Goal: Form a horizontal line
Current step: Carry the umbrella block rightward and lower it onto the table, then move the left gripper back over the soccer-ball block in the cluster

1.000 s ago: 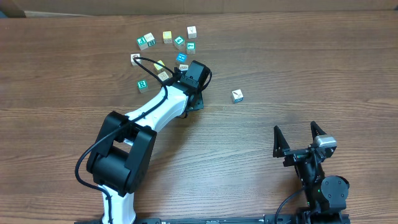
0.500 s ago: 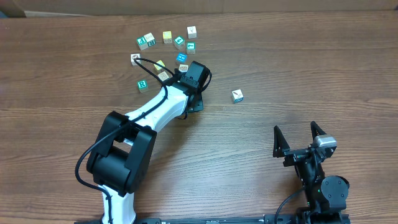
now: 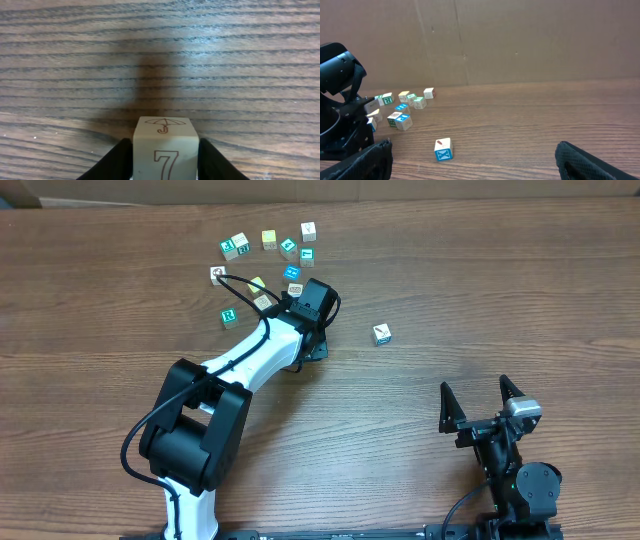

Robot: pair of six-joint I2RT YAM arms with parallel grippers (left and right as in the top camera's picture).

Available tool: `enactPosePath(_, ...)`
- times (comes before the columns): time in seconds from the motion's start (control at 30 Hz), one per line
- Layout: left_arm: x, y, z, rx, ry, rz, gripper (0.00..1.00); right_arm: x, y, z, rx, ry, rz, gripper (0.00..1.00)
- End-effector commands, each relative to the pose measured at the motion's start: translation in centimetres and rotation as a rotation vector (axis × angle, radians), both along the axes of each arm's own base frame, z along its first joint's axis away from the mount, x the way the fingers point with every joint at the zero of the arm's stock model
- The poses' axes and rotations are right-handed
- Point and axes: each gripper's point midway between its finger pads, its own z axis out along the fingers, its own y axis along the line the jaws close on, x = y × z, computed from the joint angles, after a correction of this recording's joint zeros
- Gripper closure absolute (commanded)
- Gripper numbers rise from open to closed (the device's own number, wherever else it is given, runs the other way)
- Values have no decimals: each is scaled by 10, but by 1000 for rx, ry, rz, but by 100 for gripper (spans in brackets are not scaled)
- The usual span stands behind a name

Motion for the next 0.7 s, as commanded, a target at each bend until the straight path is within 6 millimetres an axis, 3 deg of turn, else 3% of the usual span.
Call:
enactPosePath(0.0,-4,0,-9,4,26,-7,54,0,0,-3,2,0,-2,0)
enactPosePath(0.13,7,-2,4,14,-1,-50,42,0,0,-3,2,0,-2,0)
enactPosePath(0.23,21,-3,32,13,-15,-54,41,0,0,-3,2,0,-2,0)
enactPosePath(0.3,37,-1,66,7,-35,-58,42,0,0,-3,2,0,-2,0)
enactPosePath(0.33,49,2,95,0,-60,-66,41,0,0,-3,2,0,-2,0)
enactPosePath(0.5,72,15,196,-102,-142,-139,37,0,0,-3,2,0,-2,0)
enactPosePath(0.53,77,32,229,-113,-187,-110,36,0,0,-3,2,0,-2,0)
enactPosePath(0.57,79,38,240,-114,-205,-101,36,0,0,-3,2,0,-2,0)
enactPosePath(0.6,85,58,265,-116,-259,-72,35,0,0,-3,3,0,-2,0)
enactPosePath(0.67,93,87,289,-117,-320,-20,34,0,0,-3,3,0,-2,0)
